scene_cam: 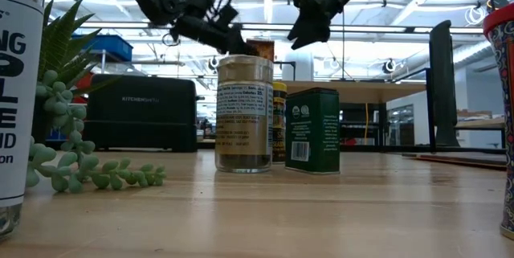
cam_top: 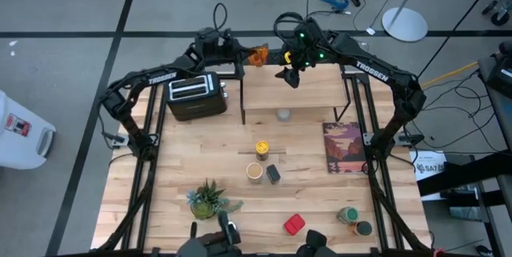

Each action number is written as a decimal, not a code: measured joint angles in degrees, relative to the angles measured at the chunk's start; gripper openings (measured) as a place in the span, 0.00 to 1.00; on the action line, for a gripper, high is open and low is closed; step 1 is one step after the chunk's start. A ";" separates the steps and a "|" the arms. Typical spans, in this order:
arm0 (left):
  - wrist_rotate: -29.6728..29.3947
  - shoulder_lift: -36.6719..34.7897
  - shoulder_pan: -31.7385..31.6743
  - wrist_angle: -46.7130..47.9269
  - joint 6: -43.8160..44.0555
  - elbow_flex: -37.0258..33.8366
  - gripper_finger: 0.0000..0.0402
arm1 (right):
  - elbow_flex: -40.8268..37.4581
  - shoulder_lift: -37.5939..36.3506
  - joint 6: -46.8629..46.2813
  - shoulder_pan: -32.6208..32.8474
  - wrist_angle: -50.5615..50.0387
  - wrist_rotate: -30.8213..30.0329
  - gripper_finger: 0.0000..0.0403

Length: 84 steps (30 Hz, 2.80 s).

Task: Shelf spices
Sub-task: Put the brown seasoning bag on the shelf, then put the golden seasoning bottle on the shelf

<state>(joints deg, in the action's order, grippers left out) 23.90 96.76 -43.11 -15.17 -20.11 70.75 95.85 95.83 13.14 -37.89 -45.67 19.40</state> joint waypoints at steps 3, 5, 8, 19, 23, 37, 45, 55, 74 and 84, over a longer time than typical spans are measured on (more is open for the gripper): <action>0.02 -0.66 0.34 1.25 -1.30 0.15 0.00 | 0.00 0.00 0.42 0.02 -0.24 0.11 0.60; 0.02 -0.38 0.39 4.93 -1.67 0.12 0.00 | 0.00 0.00 0.49 0.04 -0.06 0.20 0.60; 0.01 0.74 0.52 9.42 -3.27 0.11 0.00 | 0.00 0.00 0.55 0.02 0.47 0.24 0.60; -0.34 0.77 1.62 8.57 -4.94 1.72 0.00 | 0.00 0.00 0.12 0.04 0.53 0.30 0.60; -0.46 0.77 1.55 7.86 -6.01 1.89 0.00 | 0.00 0.00 0.20 0.04 0.01 0.29 0.60; 1.64 0.64 0.53 13.44 -7.37 2.00 0.06 | 0.00 0.00 0.82 0.04 0.51 0.21 0.60; 1.63 0.65 0.85 13.32 -7.33 2.00 0.12 | 0.00 0.00 0.00 0.04 0.28 0.21 0.60; 1.62 0.67 0.87 12.38 -7.24 1.98 0.22 | 0.00 0.00 -0.04 0.02 0.27 0.19 0.60; 0.68 -0.13 0.87 9.77 -5.23 1.94 0.36 | 0.02 0.00 -0.02 0.03 -0.06 0.19 0.60; 0.05 -3.90 0.53 9.62 -5.21 1.94 0.36 | 0.02 0.00 -0.02 0.02 -0.06 0.19 0.60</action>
<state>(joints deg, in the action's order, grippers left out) 23.95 92.86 -42.58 -5.54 -25.32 72.69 95.88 95.83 13.12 -37.87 -45.74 19.59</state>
